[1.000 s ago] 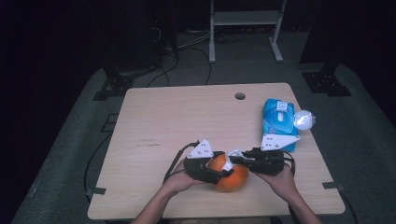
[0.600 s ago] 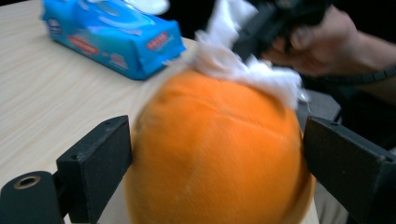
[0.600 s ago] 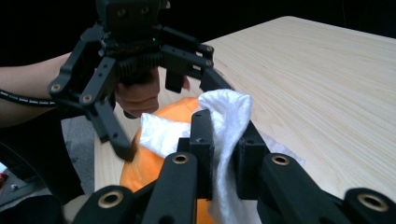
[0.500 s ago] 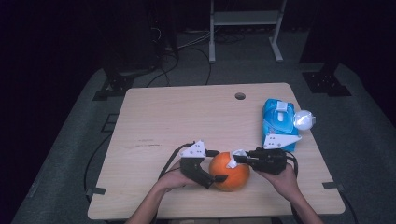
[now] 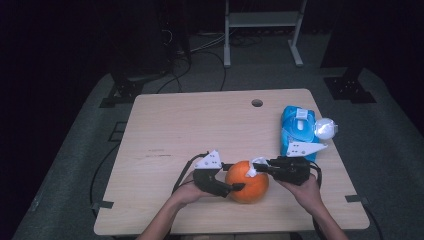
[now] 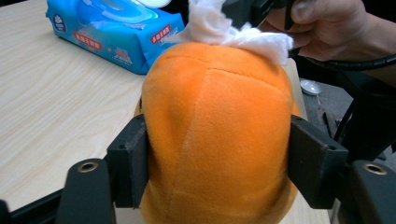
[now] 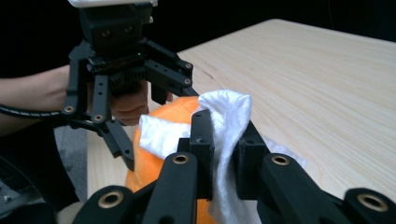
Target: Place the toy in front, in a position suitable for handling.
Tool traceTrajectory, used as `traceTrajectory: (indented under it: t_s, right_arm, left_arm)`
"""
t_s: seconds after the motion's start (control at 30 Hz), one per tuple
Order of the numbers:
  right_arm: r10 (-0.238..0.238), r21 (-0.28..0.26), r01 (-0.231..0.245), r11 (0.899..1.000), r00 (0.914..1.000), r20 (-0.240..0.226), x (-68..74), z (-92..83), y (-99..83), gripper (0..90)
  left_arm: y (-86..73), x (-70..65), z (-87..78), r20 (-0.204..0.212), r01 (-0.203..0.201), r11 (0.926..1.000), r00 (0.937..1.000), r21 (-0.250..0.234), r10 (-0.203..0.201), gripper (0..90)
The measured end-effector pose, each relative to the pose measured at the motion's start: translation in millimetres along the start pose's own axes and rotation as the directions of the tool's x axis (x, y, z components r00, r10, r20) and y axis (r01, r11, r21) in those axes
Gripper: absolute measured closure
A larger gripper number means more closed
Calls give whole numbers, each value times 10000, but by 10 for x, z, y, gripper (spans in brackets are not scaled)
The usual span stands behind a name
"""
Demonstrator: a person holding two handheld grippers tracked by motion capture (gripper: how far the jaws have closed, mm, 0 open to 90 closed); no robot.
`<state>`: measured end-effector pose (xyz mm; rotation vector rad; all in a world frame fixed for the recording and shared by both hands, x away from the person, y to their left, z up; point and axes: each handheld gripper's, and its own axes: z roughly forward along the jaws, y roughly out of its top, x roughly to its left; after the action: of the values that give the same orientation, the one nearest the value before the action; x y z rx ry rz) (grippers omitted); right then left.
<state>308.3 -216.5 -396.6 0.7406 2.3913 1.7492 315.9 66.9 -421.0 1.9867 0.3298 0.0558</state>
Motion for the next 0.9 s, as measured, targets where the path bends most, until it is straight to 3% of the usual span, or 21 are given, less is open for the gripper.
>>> traceTrajectory:
  t_s: [0.17, 0.27, 0.3, 0.4, 0.43, 0.57, 0.7, 0.9]
  right_arm:
    - [-227, -68, 227, 9997, 9997, 100, 50, -3, 33, 803]
    - [-457, -189, 452, 9988, 9986, -248, 124, 8, 77, 803]
    - [-826, -33, 826, 9966, 9963, -225, 210, 46, 110, 803]
    - [-1022, 64, 1024, 9947, 9946, -178, 243, 71, 126, 803]
    - [-1012, 28, 1013, 9949, 9948, -77, 213, 74, 127, 803]
    - [-762, -10, 763, 9971, 9969, 180, 142, 36, 103, 803]
    - [-604, 90, 599, 9982, 9953, 763, 43, -36, 55, 803]
    - [-740, -38, 744, 9972, 9956, 582, 128, -10, 93, 803]
  left_arm:
    - [31, -8, -12, -302, 123, 9999, 9995, 105, -120, 324]
    - [62, -12, -10, -515, 299, 9995, 9982, 128, -292, 329]
    - [70, -20, -7, -504, 265, 9995, 9984, 148, -257, 329]
    - [73, -67, 13, -290, 68, 9996, 9996, 284, -60, 330]
    - [93, -111, 28, -348, -144, 9990, 9993, 427, 159, 330]
    - [114, -140, 41, -404, -281, 9982, 9987, 535, 303, 330]
    - [106, -104, 12, -368, -199, 9989, 9991, 428, 215, 331]
    - [139, -88, -25, -740, -124, 9985, 9971, 532, 164, 334]
